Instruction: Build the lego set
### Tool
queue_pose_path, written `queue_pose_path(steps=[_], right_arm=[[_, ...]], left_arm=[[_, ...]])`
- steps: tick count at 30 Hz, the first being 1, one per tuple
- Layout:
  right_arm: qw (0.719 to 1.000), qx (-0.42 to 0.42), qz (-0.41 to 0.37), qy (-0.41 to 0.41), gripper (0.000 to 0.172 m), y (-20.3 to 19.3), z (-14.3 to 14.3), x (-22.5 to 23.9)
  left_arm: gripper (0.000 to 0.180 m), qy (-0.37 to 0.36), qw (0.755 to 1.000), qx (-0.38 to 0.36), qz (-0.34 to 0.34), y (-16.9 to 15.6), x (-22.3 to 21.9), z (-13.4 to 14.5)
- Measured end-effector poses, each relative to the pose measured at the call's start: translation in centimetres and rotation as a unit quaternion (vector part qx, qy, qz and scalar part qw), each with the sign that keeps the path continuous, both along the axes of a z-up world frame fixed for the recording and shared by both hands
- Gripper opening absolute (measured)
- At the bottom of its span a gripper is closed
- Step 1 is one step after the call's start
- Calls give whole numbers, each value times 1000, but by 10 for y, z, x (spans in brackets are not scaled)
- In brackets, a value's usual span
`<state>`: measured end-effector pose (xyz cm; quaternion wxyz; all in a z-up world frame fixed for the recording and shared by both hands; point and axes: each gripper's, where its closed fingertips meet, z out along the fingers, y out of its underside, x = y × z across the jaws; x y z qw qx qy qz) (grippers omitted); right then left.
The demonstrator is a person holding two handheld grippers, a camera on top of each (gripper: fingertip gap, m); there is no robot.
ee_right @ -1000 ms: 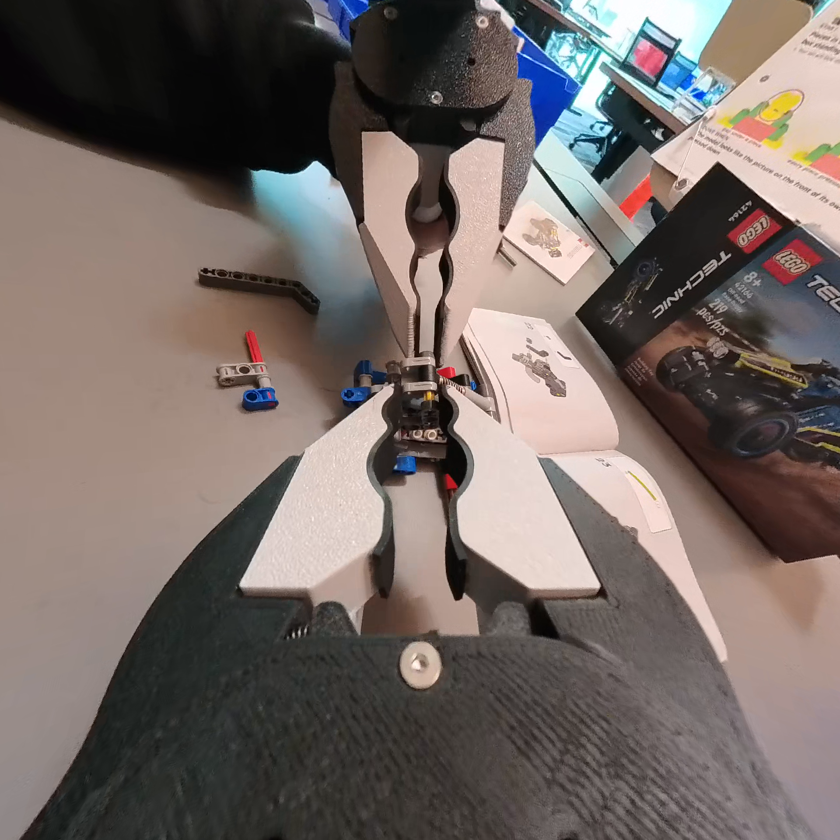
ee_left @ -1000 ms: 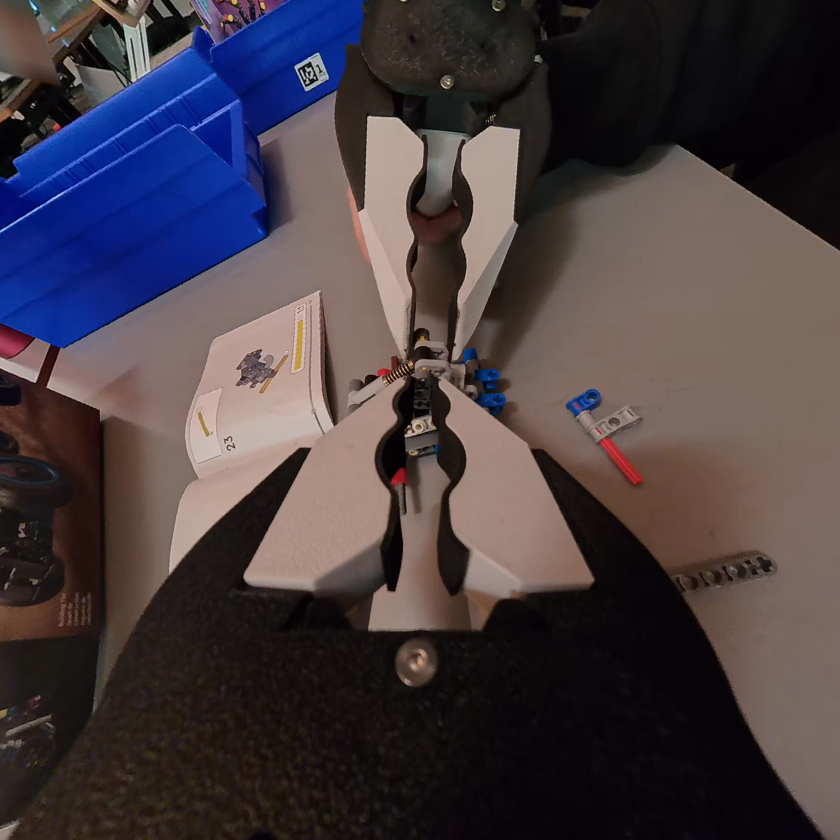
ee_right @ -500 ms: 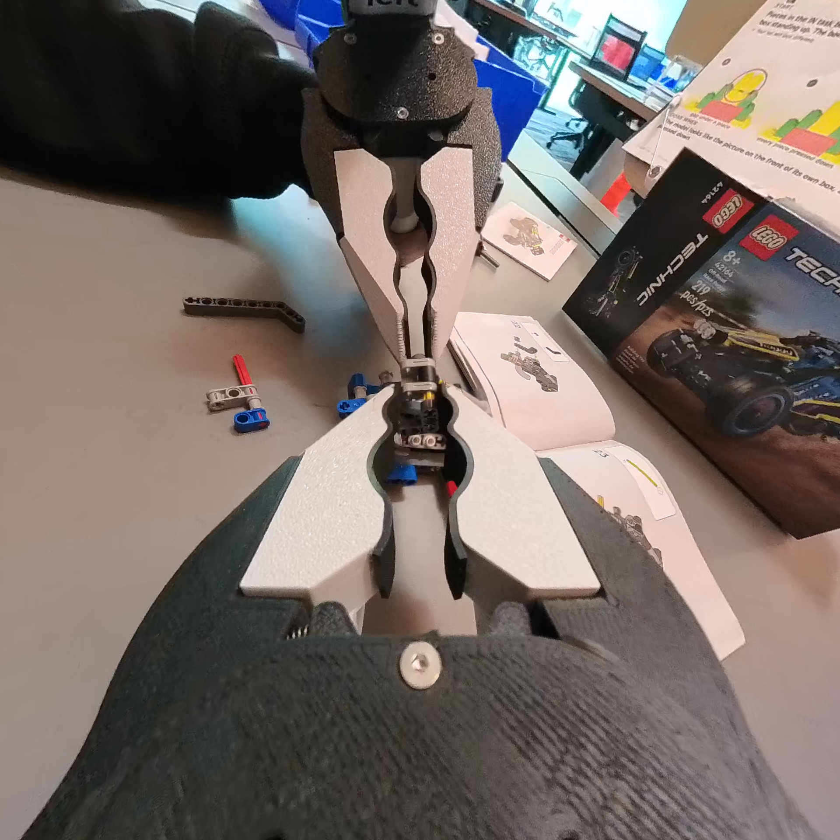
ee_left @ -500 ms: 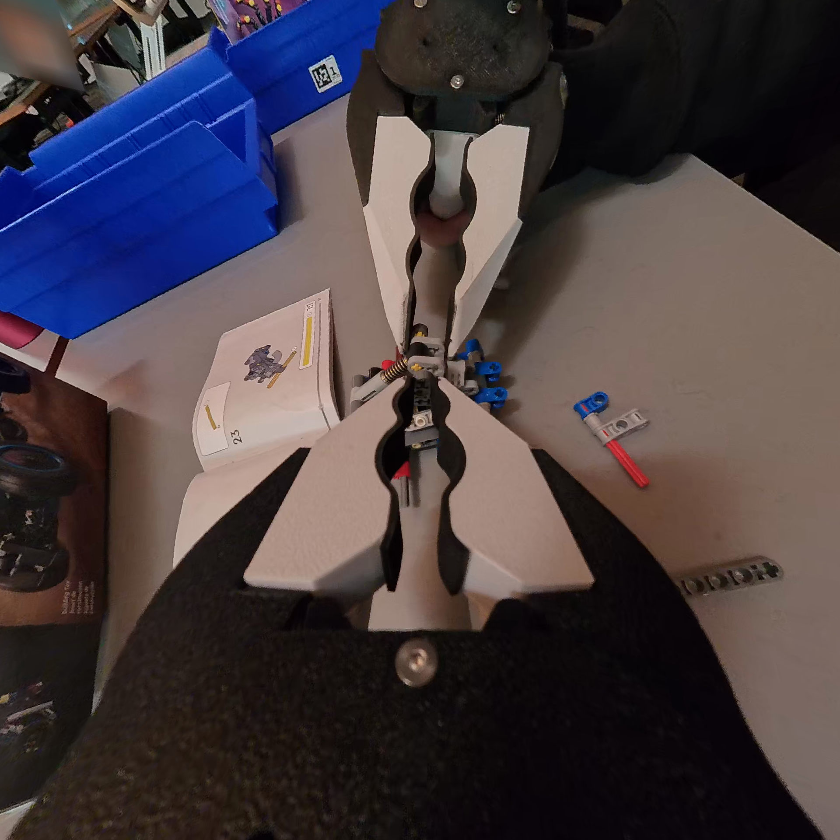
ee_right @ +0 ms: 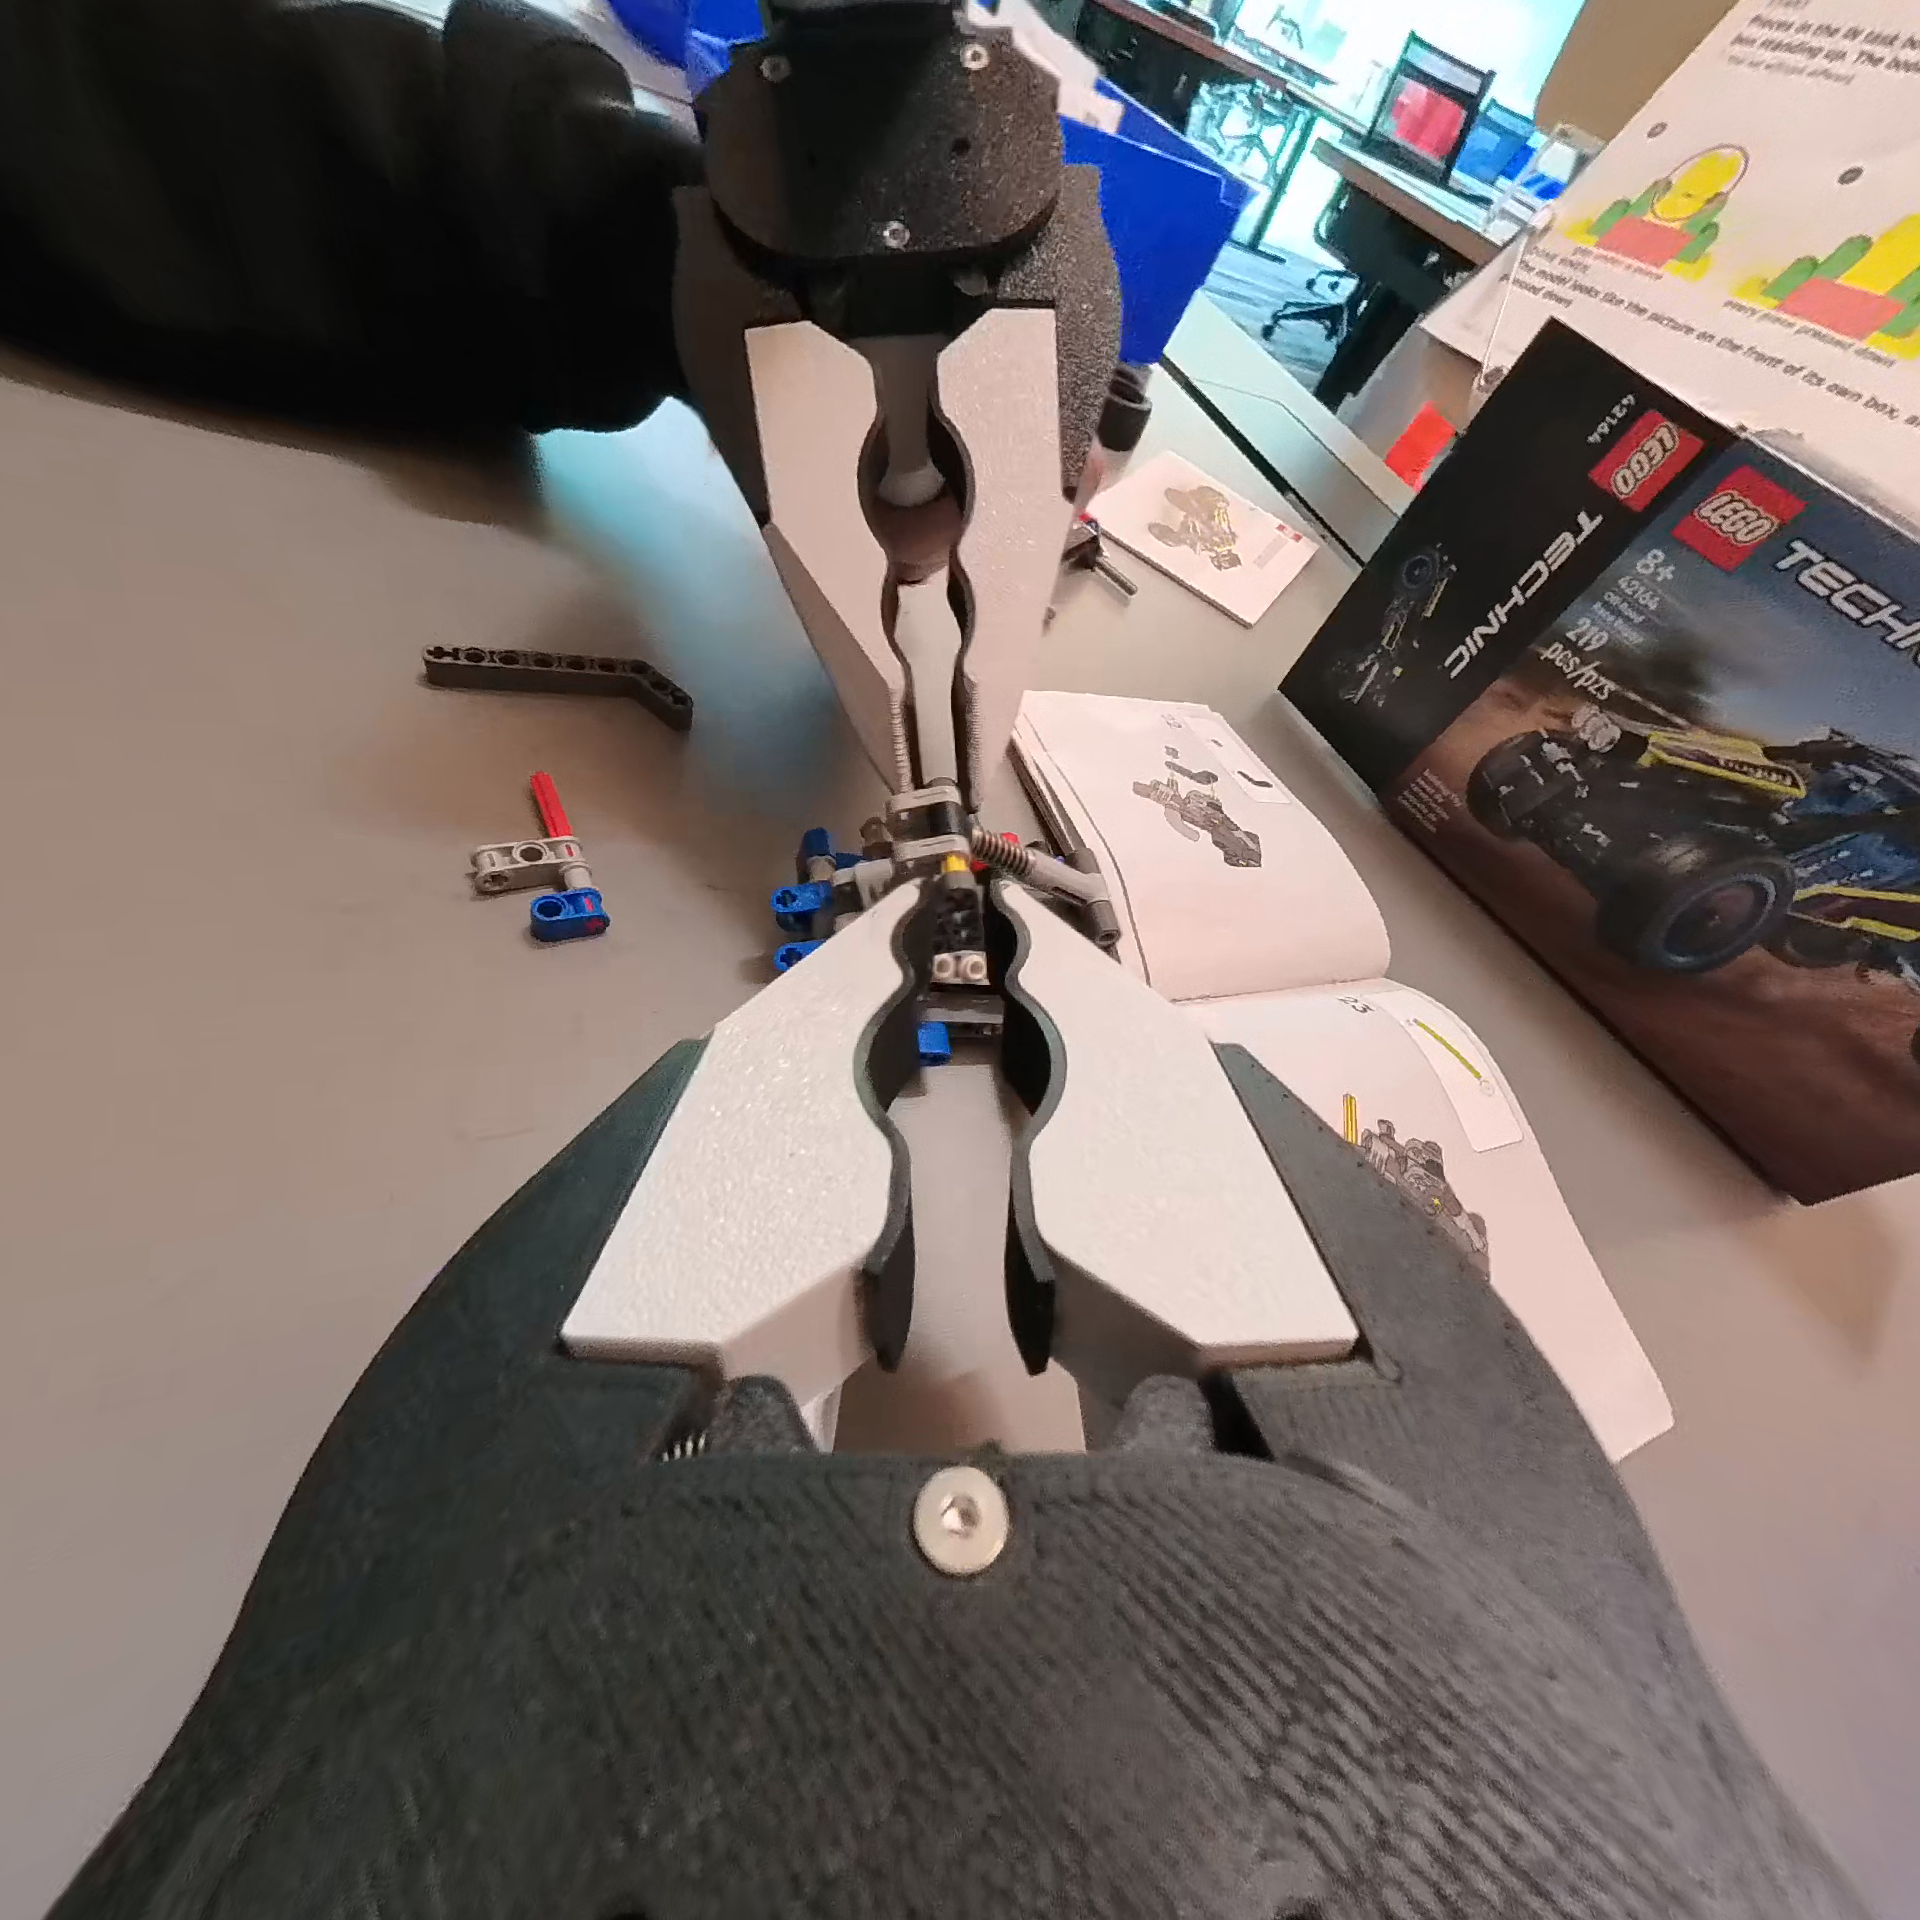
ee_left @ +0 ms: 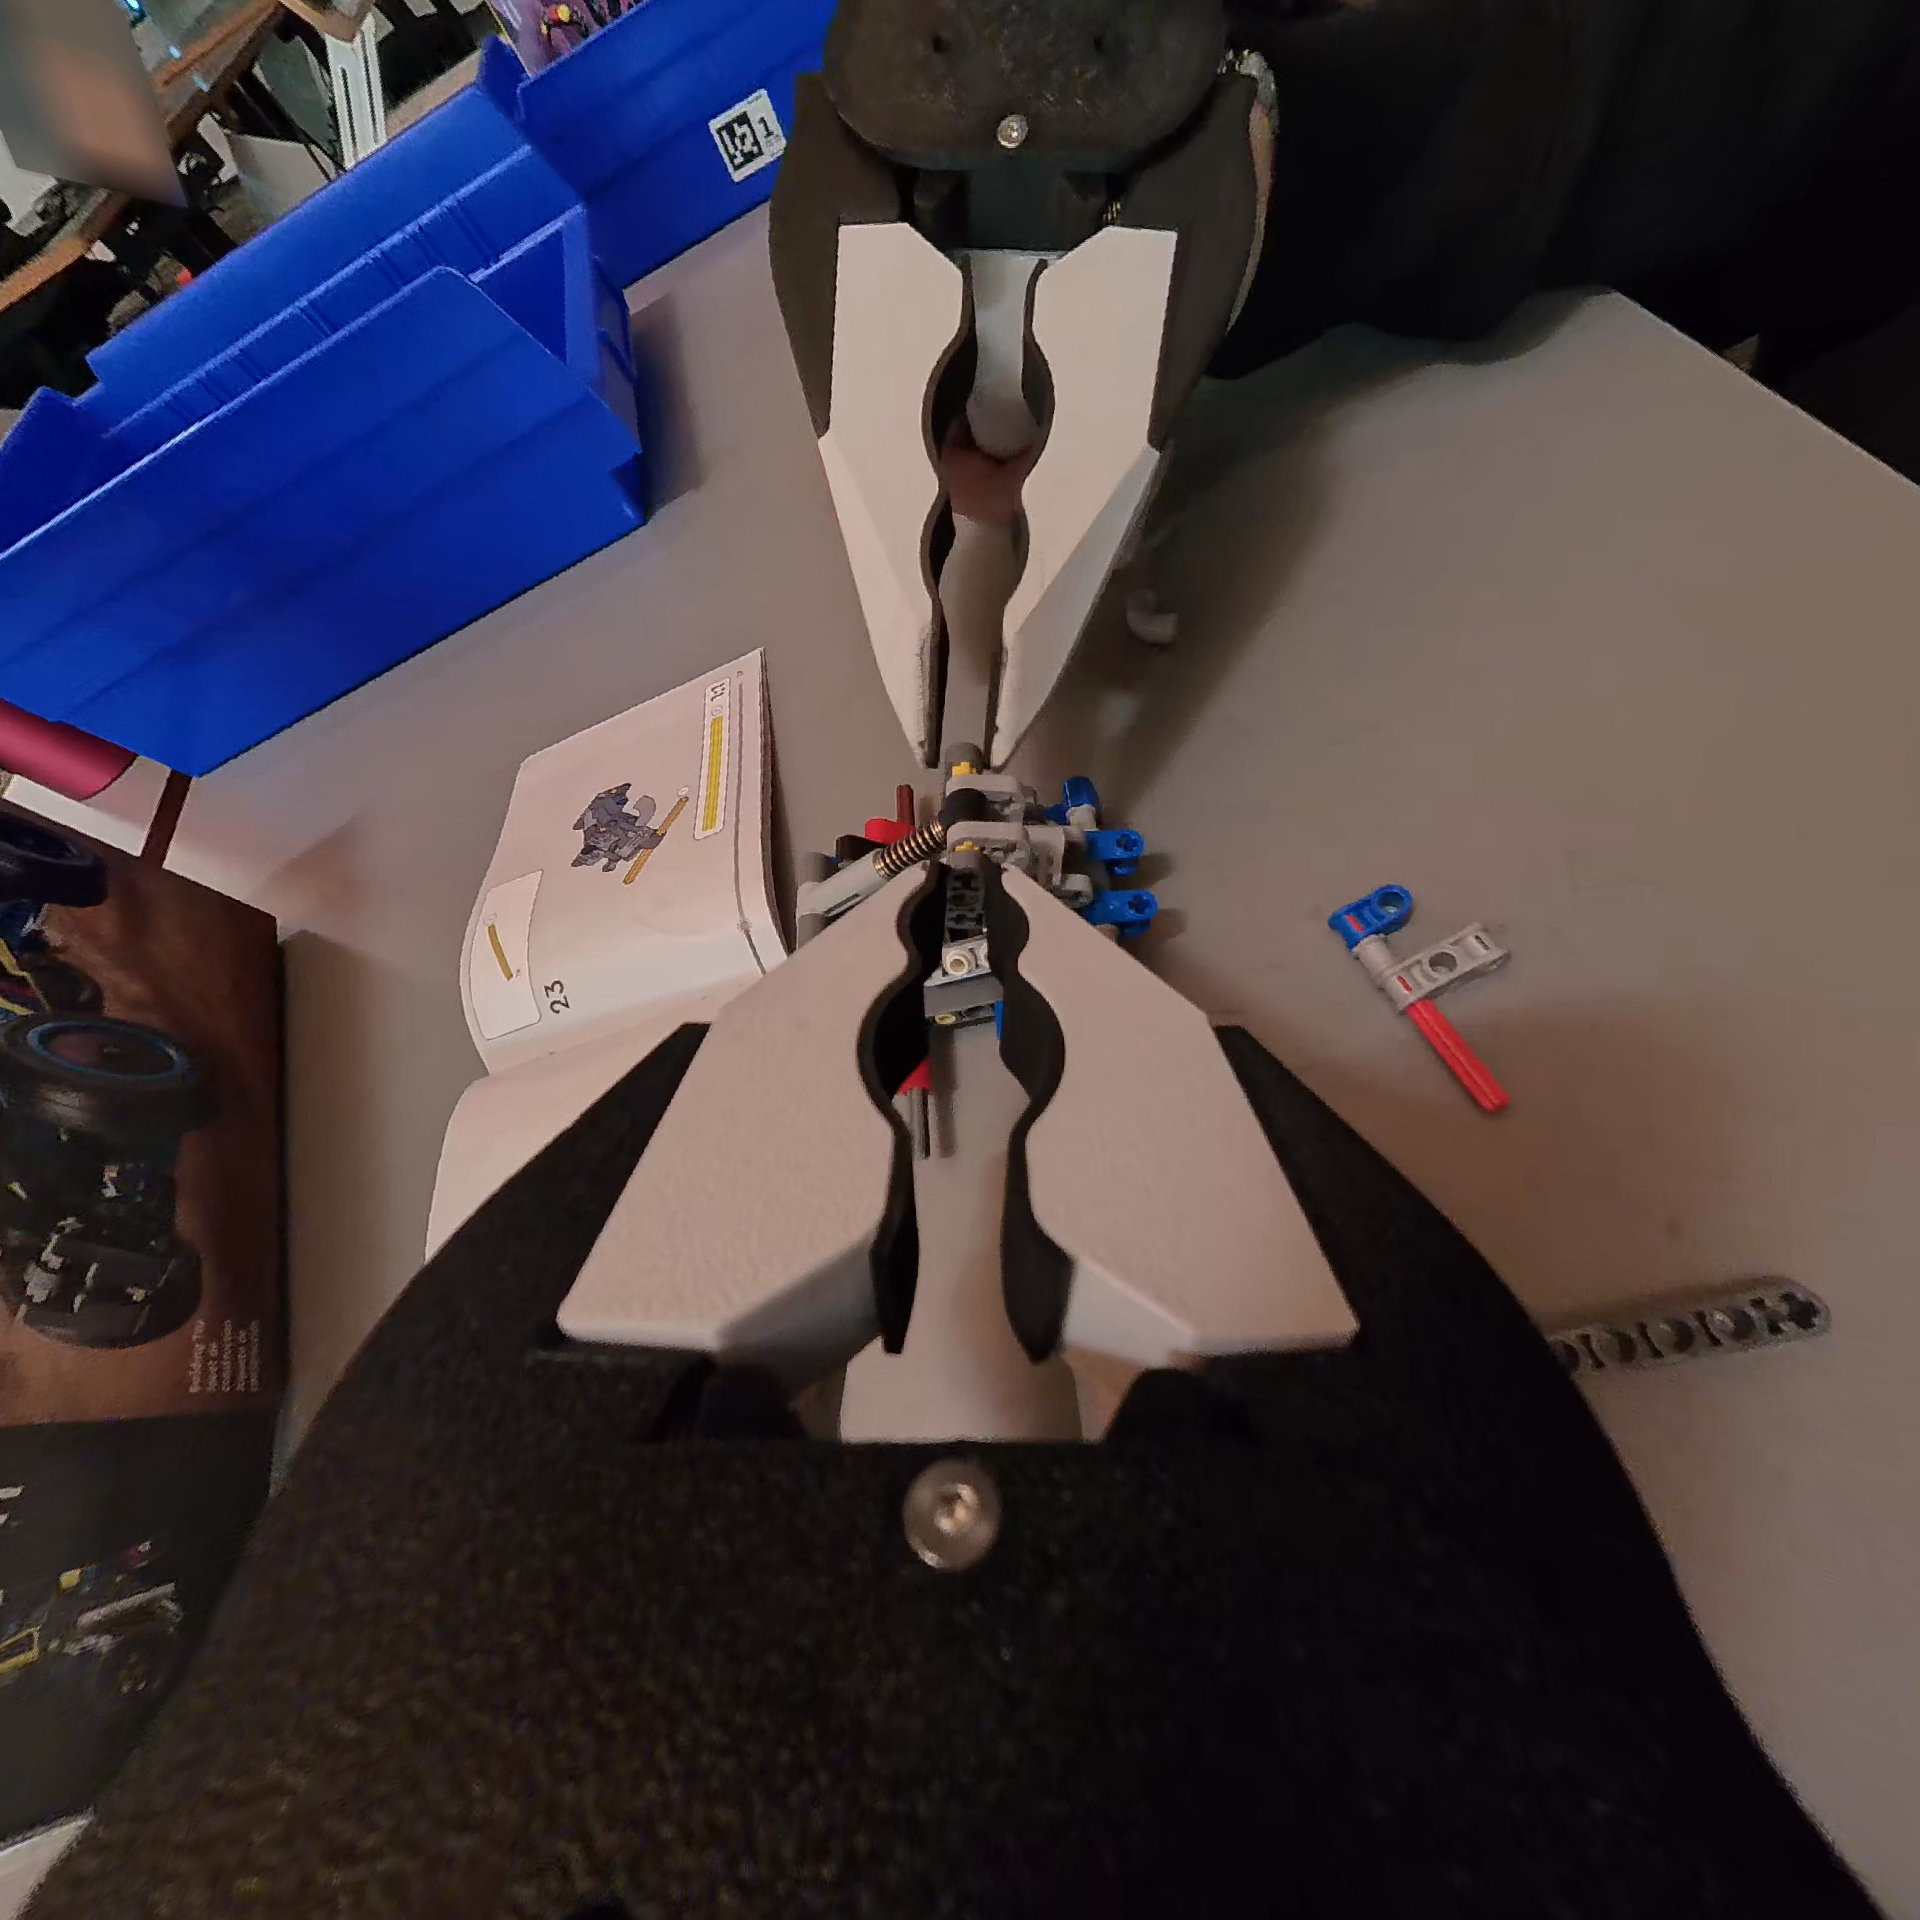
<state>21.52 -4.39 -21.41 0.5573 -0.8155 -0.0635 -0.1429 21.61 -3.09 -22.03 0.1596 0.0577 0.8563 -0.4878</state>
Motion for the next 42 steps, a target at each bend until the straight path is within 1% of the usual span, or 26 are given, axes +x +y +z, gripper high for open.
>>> queue_pose_path(steps=[8, 11, 14, 16, 20, 22, 23, 31, 36, 39, 42], right_arm=[[1000, -13, 2, -11, 4, 5, -4, -1], [1000, -18, -5, -24, 4, 6, -6, 1], [1000, -16, -5, -26, 4, 8, -5, 1], [1000, -15, -4, -27, 4, 10, -4, 0], [999, -14, -6, -36, 4, 14, -3, -2], [999, -14, -6, -40, 4, 15, -3, -3], [999, -16, -8, -42, 4, 15, -3, -2], [999, -12, -7, -46, 4, 18, -2, -4], [999, -11, -18, -41, 4, 20, -2, -3], [999, -12, -19, -49, 4, 19, -2, -2], [998, -14, -25, -58, 4, 19, -2, 0]], left_arm=[[4, 8, 1000, -6, -1, 0, -2, 2], [15, 8, 1000, -9, 5, 1, -3, 13], [18, -9, 1000, 22, 20, -1, -4, 18], [15, -26, 998, 51, 37, -2, -2, 18], [13, -48, 989, 121, 62, -1, -1, 11], [12, -49, 986, 150, 61, -1, -4, 6], [9, -50, 984, 157, 63, -1, -5, 5], [6, -58, 971, 209, 96, 4, -4, 1], [6, -121, 952, 257, 115, 7, 0, 1], [5, -155, 944, 264, 122, 7, 1, 2], [5, -171, 941, 256, 139, 8, 3, 3]])
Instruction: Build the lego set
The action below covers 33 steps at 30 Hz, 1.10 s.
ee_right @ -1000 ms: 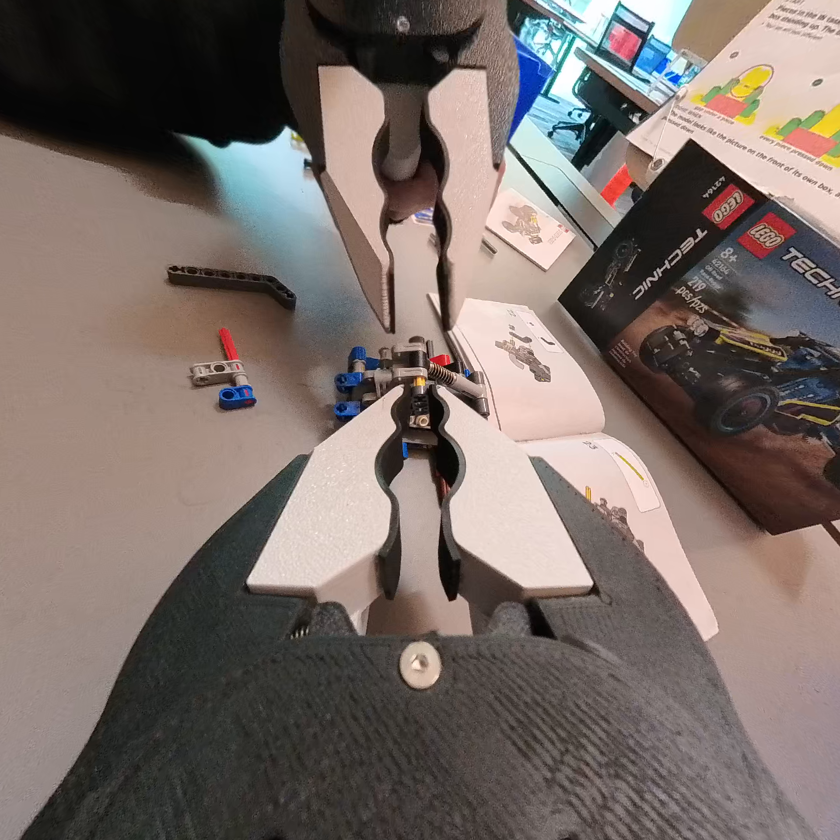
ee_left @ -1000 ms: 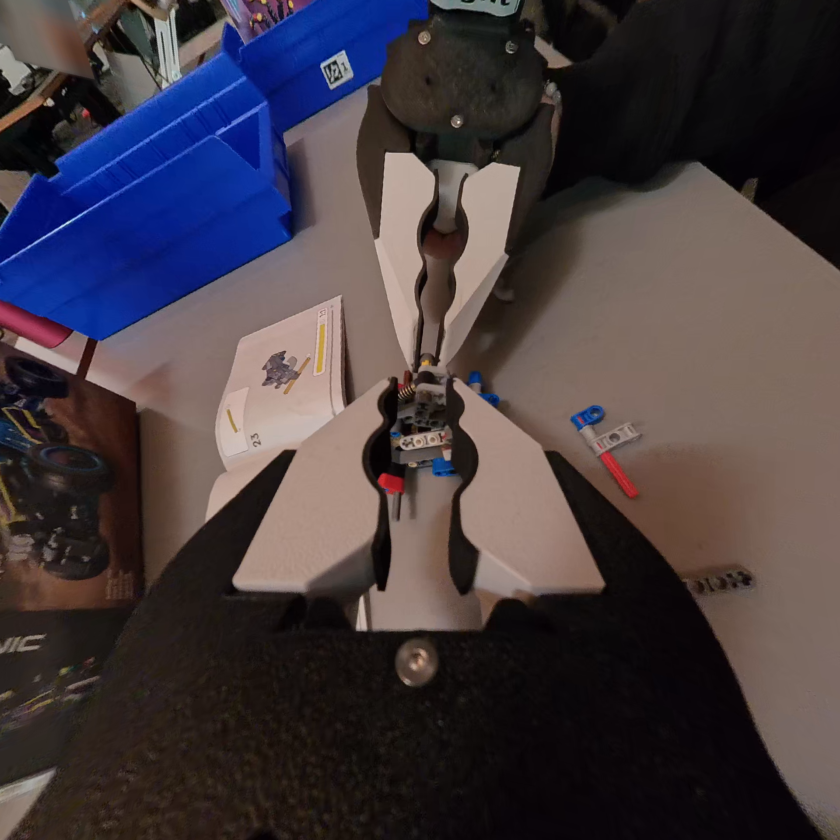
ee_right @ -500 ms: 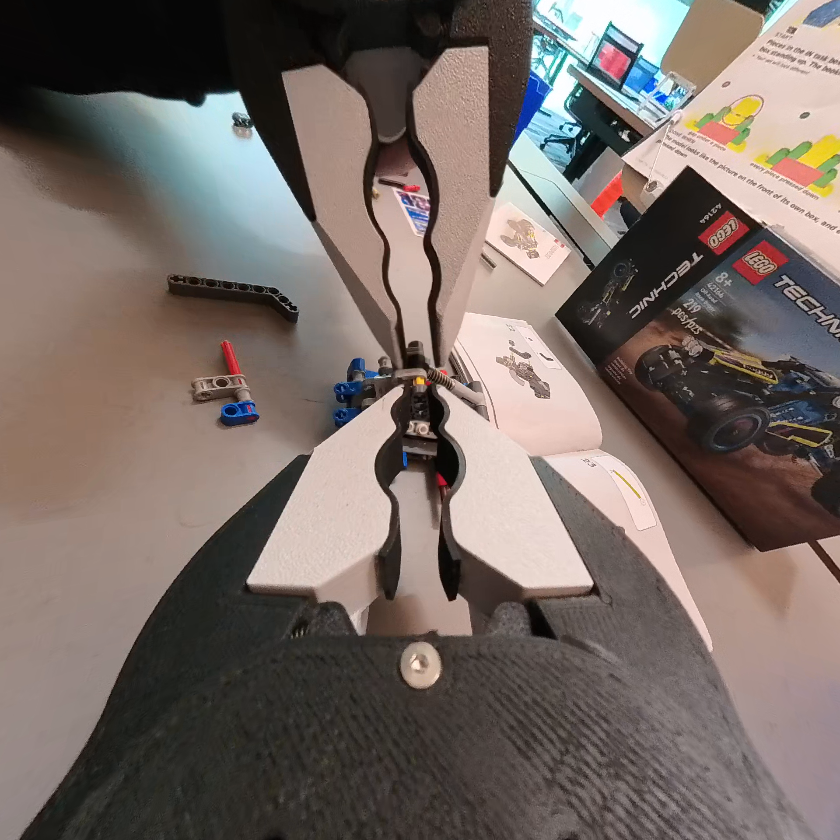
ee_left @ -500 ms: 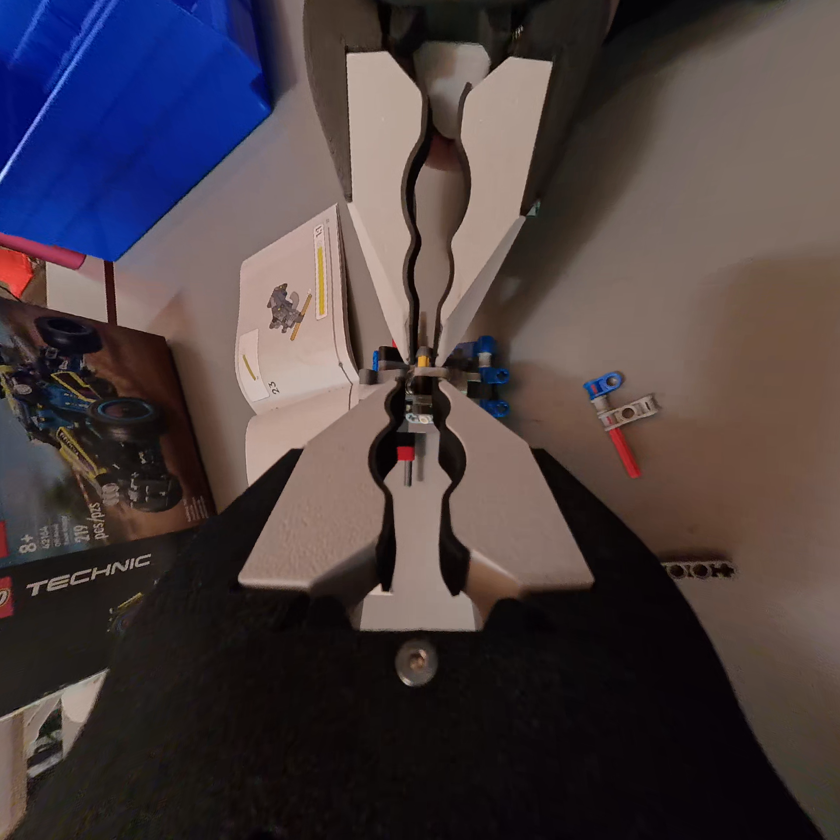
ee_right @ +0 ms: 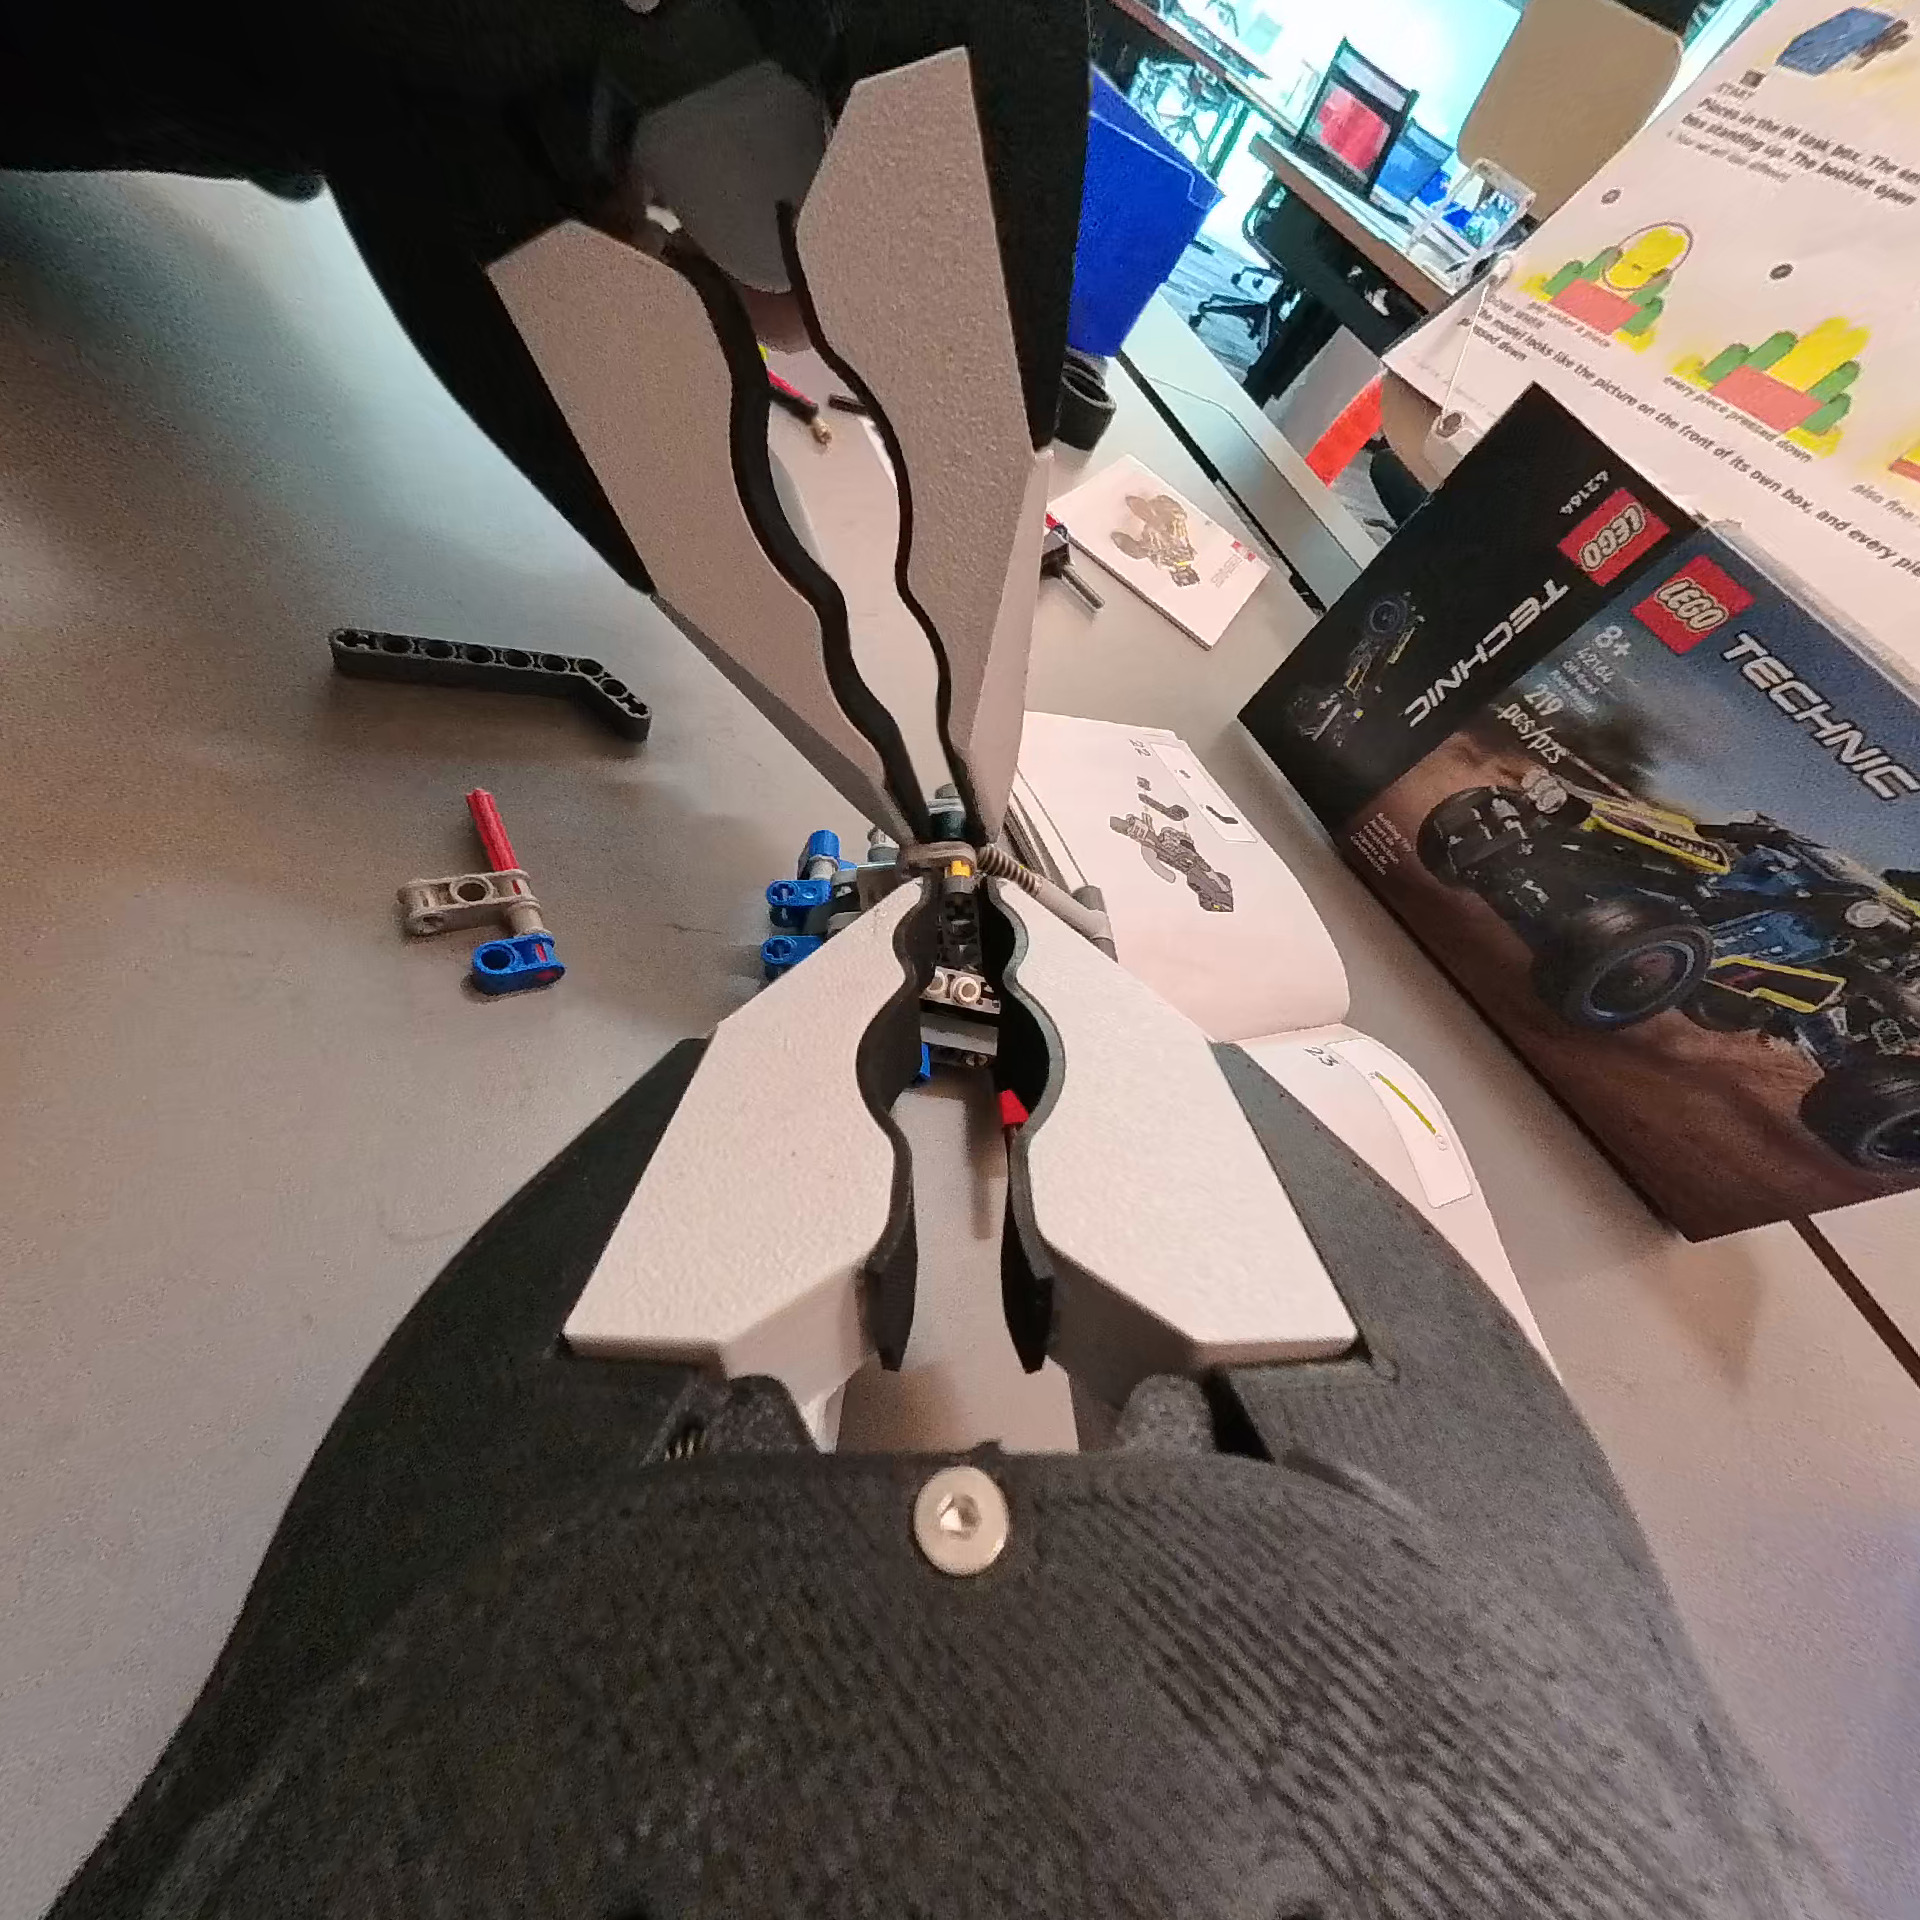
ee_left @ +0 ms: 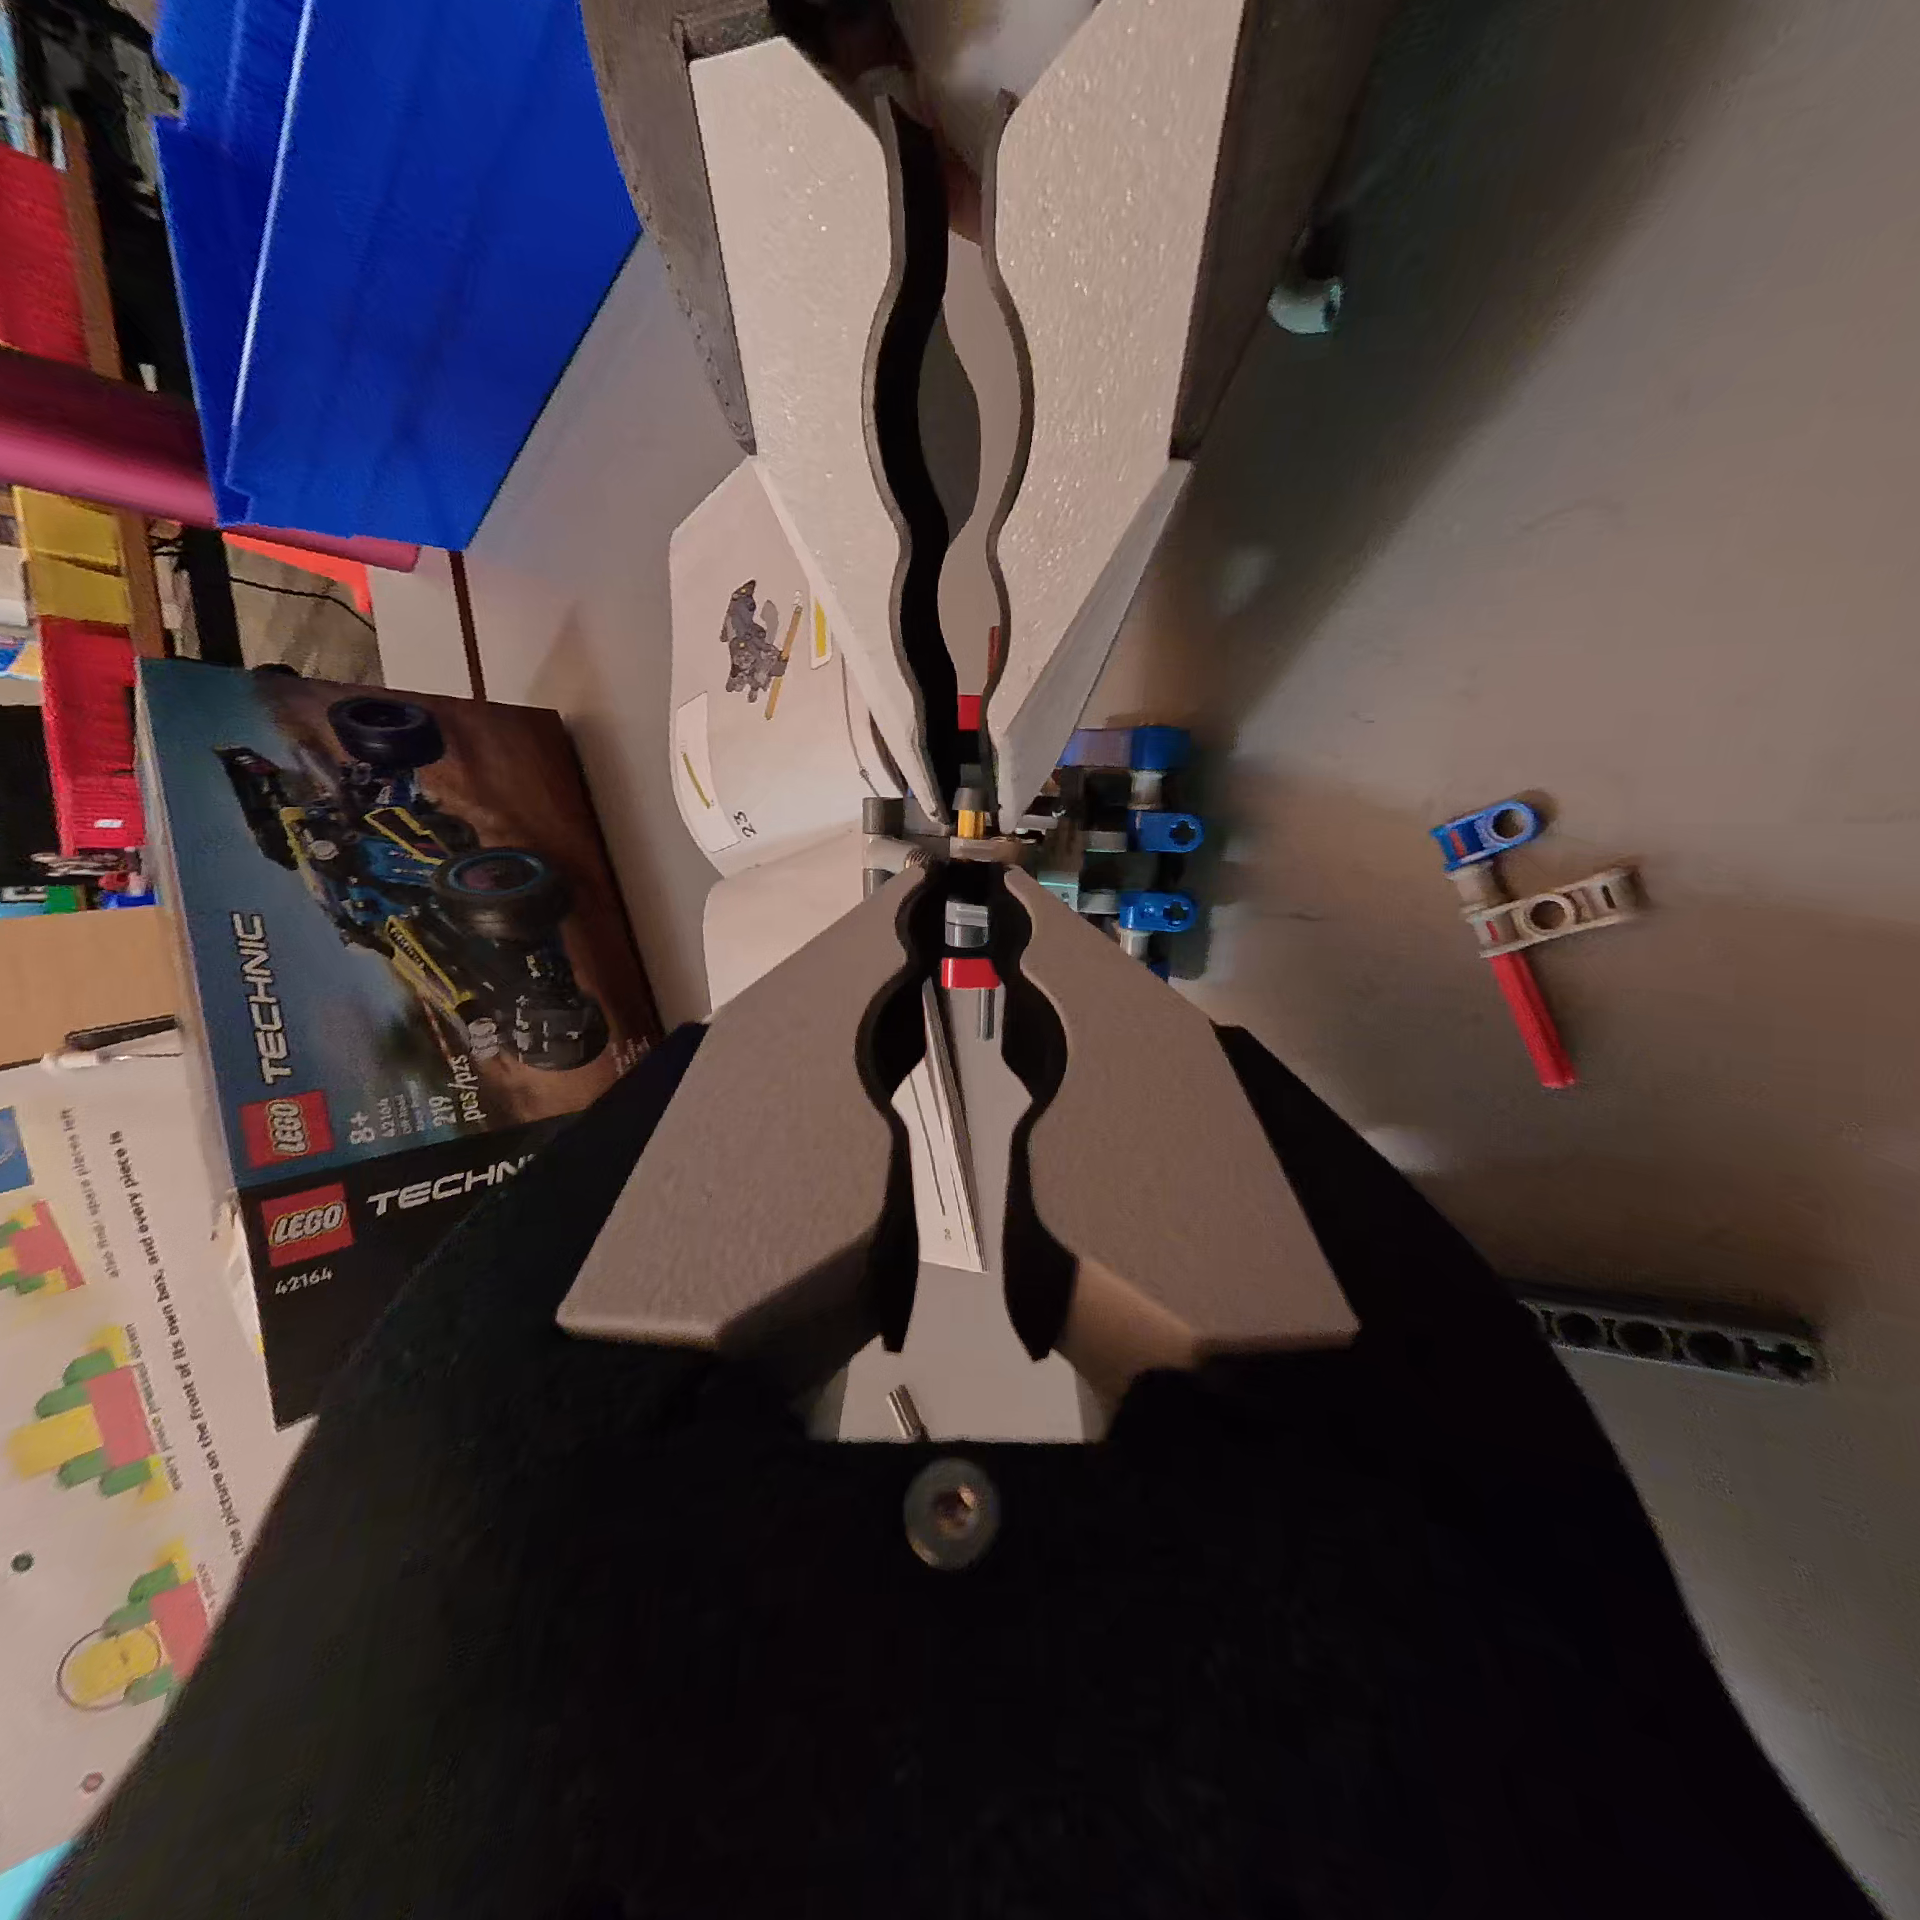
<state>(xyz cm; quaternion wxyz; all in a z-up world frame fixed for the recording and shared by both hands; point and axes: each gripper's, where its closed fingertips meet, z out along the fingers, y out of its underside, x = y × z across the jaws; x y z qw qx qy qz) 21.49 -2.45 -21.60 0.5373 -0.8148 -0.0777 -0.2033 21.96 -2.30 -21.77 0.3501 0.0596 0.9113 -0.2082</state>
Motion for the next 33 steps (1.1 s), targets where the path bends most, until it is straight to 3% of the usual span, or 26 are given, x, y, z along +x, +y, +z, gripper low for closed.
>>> queue_pose_path(steps=[13, 15, 17, 20, 23, 33], right_arm=[[1000, 16, -5, 24, 4, -2, 3, 2], [1000, 12, -15, 18, 4, -2, 2, 4], [999, 11, -28, 19, 4, -4, 1, 8], [999, 18, -37, 29, 4, -4, 3, 10], [998, 19, -46, 35, 4, -1, 3, 11], [997, 17, -60, 39, 4, 5, 2, 12]], left_arm=[[5, -4, 997, -71, 36, 0, 1, 4], [14, 10, 992, -109, 60, 3, -1, 7], [19, 31, 976, -177, 121, 11, -1, 15], [20, 104, 921, -307, 215, 13, -8, 16], [17, 128, 883, -364, 267, 15, -9, 9], [10, 130, 868, -363, 313, 6, -2, 0]])
